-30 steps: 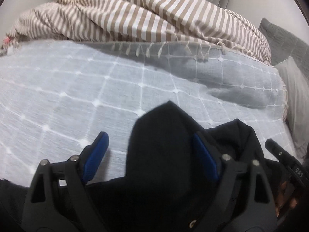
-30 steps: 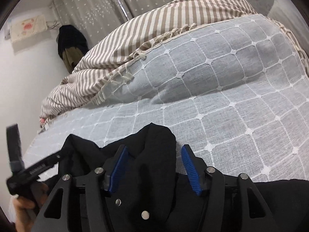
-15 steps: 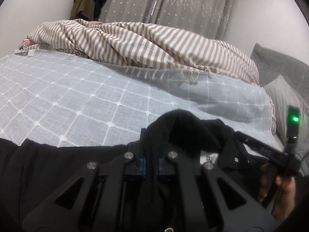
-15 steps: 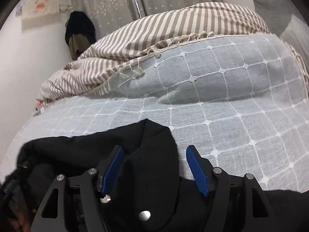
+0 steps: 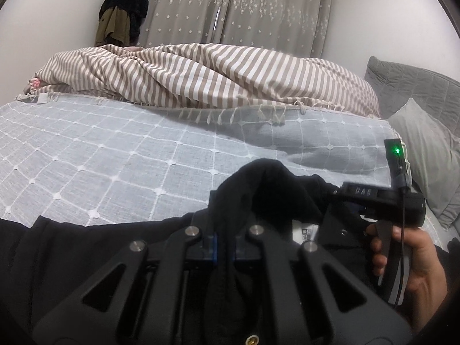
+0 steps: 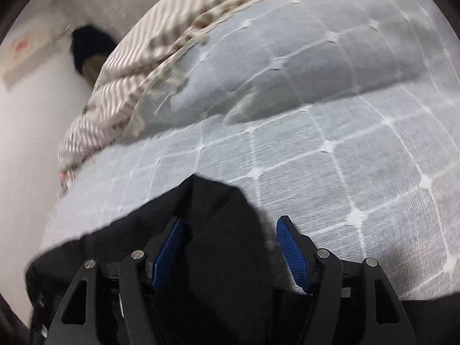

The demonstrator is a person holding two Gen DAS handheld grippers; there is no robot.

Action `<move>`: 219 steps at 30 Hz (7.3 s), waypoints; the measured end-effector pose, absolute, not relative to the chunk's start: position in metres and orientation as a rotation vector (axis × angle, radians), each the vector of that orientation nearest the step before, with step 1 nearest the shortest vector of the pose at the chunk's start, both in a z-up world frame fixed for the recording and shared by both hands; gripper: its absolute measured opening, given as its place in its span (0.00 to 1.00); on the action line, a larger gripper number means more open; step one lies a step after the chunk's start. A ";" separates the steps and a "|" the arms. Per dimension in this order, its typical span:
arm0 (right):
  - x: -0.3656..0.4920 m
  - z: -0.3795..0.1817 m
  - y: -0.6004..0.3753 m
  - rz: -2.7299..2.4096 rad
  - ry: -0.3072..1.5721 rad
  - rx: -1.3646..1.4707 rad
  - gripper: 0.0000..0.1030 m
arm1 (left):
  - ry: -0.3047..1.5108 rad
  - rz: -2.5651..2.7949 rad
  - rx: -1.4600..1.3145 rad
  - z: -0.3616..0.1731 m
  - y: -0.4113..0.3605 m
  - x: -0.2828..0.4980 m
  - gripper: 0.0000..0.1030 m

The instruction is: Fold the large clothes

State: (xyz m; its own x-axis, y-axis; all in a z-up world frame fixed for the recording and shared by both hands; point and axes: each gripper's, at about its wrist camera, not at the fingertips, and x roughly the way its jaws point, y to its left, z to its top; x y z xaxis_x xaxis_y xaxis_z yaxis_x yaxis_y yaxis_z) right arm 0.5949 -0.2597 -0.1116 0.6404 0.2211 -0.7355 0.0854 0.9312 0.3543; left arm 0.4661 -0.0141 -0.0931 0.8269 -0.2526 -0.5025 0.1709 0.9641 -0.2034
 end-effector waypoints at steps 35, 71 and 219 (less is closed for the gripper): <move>0.537 -0.109 -0.261 0.041 0.911 0.243 0.24 | 0.888 -0.215 0.021 -0.146 -0.035 0.547 0.36; 0.181 0.000 -0.255 -0.108 0.901 0.233 0.81 | 1.069 -0.148 -0.307 -0.054 0.134 0.230 0.96; 0.072 -0.016 -0.620 -0.817 0.752 0.778 0.69 | 1.054 -0.064 -0.225 -0.083 0.115 0.257 0.97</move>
State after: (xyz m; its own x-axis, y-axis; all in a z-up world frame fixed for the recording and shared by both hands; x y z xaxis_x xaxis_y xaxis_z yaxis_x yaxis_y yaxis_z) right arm 0.0721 -0.6197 -0.0165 0.4720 -0.3386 -0.8140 0.8393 0.4551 0.2974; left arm 0.2565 0.1149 -0.0832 0.4943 -0.1600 -0.8544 -0.0554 0.9751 -0.2147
